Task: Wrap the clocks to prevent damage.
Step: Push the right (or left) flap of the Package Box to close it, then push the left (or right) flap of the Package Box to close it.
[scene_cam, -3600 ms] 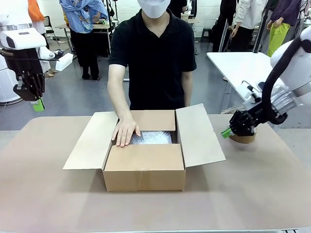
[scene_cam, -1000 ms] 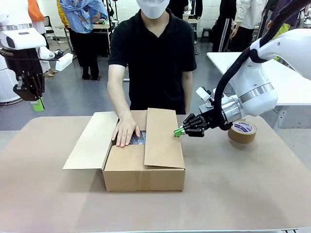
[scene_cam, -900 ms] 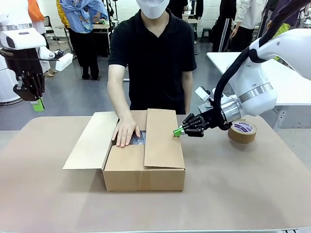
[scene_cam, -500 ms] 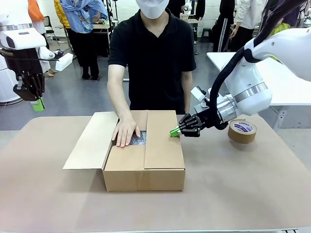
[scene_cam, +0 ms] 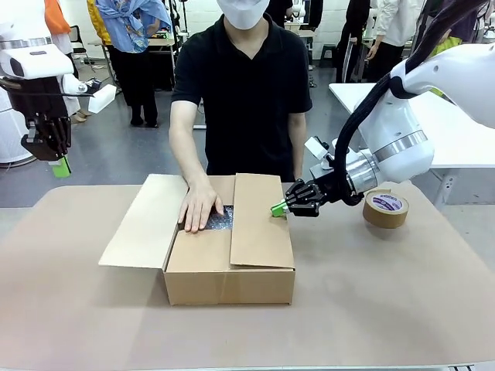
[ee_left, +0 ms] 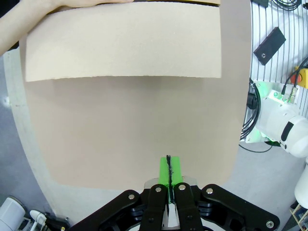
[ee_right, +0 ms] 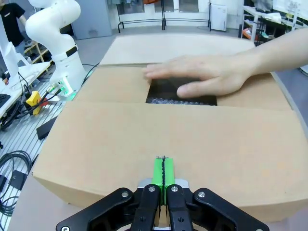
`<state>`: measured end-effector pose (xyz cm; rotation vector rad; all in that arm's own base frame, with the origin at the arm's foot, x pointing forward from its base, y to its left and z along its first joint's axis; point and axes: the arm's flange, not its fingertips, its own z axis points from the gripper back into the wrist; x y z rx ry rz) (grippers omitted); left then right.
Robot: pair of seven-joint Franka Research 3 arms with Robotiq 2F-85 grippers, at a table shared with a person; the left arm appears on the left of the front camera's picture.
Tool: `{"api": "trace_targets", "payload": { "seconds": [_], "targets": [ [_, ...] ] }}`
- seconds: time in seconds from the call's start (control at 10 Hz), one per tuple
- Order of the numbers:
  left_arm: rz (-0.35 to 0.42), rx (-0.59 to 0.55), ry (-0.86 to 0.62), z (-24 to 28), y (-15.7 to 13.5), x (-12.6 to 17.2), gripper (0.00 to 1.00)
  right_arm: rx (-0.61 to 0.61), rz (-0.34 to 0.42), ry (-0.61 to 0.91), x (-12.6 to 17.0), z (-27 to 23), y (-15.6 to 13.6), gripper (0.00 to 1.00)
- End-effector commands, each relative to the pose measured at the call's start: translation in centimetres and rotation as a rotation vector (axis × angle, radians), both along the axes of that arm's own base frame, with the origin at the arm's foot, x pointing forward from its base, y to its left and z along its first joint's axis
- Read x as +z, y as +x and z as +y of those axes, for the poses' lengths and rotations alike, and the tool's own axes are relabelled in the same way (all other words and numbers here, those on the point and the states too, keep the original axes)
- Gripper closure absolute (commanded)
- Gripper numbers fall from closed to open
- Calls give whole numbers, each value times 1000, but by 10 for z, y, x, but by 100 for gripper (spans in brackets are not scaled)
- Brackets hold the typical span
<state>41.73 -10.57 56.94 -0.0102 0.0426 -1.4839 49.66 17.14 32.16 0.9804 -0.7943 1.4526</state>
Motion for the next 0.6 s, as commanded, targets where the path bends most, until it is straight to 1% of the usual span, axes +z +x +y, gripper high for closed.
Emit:
{"api": "trace_targets", "payload": {
  "seconds": [0.0,0.5],
  "targets": [
    [2,0,1,1,0,2,100,-3,3,-8,-4,1,0,99],
    [2,0,1,1,0,2,100,-3,3,-8,-4,1,0,99]
  ]
}}
